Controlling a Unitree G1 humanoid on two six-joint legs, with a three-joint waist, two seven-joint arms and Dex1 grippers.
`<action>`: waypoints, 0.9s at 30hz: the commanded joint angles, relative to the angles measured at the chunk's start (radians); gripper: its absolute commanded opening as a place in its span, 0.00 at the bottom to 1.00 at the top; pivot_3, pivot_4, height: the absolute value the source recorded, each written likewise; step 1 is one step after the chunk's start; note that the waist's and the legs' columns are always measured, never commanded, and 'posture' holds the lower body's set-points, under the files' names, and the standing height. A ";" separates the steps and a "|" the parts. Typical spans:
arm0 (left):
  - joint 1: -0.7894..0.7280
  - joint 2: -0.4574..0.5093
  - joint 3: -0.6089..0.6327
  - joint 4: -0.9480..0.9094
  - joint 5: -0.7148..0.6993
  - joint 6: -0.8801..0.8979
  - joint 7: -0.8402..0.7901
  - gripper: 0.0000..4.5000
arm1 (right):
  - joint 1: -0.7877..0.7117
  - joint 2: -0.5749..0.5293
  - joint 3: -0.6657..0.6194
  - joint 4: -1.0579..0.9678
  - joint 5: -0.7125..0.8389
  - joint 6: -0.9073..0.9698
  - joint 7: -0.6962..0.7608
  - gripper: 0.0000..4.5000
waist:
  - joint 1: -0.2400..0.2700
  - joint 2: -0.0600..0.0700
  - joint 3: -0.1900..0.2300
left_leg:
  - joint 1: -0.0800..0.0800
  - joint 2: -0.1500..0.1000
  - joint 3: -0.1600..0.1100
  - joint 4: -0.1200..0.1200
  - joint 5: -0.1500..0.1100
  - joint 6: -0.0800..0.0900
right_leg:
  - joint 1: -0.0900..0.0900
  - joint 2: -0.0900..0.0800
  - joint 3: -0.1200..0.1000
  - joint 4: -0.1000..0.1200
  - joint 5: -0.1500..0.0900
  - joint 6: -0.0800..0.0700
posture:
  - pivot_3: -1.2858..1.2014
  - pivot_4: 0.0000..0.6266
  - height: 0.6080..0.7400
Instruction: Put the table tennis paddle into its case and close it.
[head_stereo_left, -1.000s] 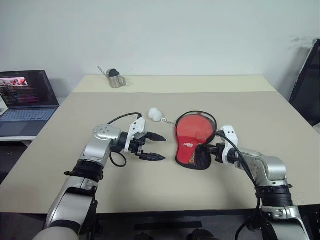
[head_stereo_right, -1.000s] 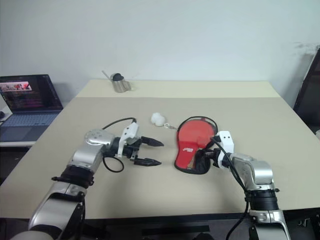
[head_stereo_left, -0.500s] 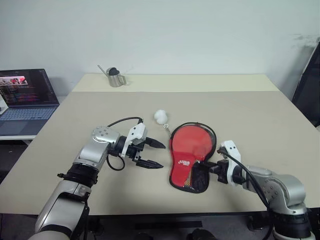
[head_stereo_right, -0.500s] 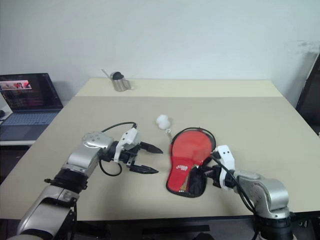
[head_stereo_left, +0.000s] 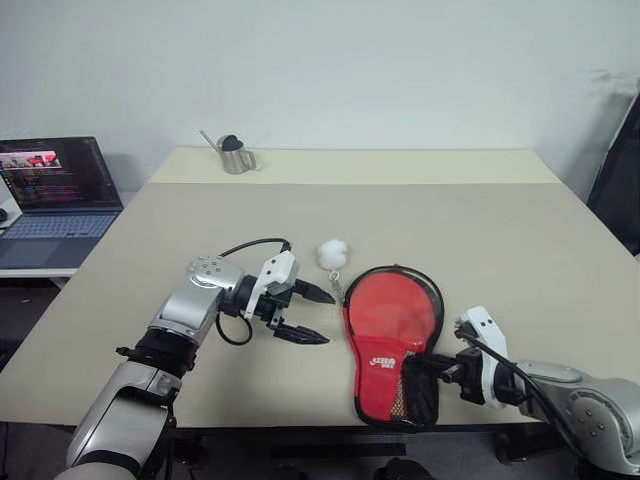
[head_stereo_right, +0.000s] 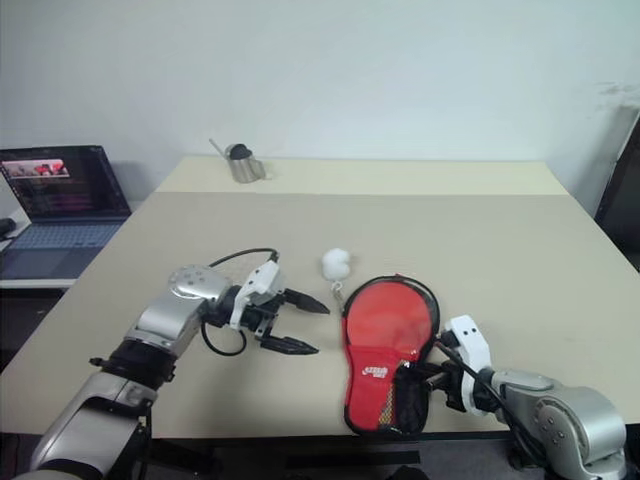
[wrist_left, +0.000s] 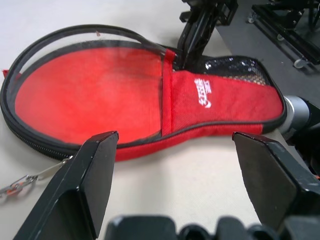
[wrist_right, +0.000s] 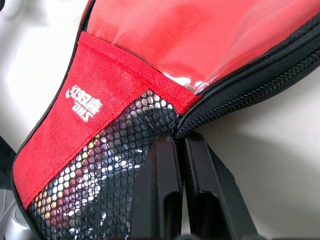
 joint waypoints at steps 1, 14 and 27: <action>-0.005 0.004 0.000 -0.020 -0.027 -0.008 -0.066 0.89 | -0.013 -0.032 -0.037 0.009 0.009 0.000 0.002 0.01 | 0.001 0.000 0.000 | 0.000 0.000 0.000 0.000 0.000 0.000 | 0.000 0.000 0.000 0.000 0.000 0.000 | 0.52 0.24 1.00; 0.005 -0.011 0.016 -0.022 -0.013 -0.007 -0.064 0.89 | -0.055 -0.033 -0.039 0.084 -0.017 -0.024 -0.042 0.01 | 0.001 0.000 0.000 | 0.000 0.000 0.000 0.002 0.000 0.000 | 0.000 0.000 0.001 0.001 0.001 0.001 | 0.52 0.24 1.00; 0.021 -0.023 0.031 -0.020 -0.016 -0.007 -0.046 0.89 | -0.108 0.018 -0.223 -0.081 0.038 0.095 -0.114 0.76 | 0.000 0.000 0.000 | 0.000 0.000 0.000 0.002 0.000 0.000 | 0.000 0.000 0.001 0.001 0.001 0.001 | 0.52 0.24 1.00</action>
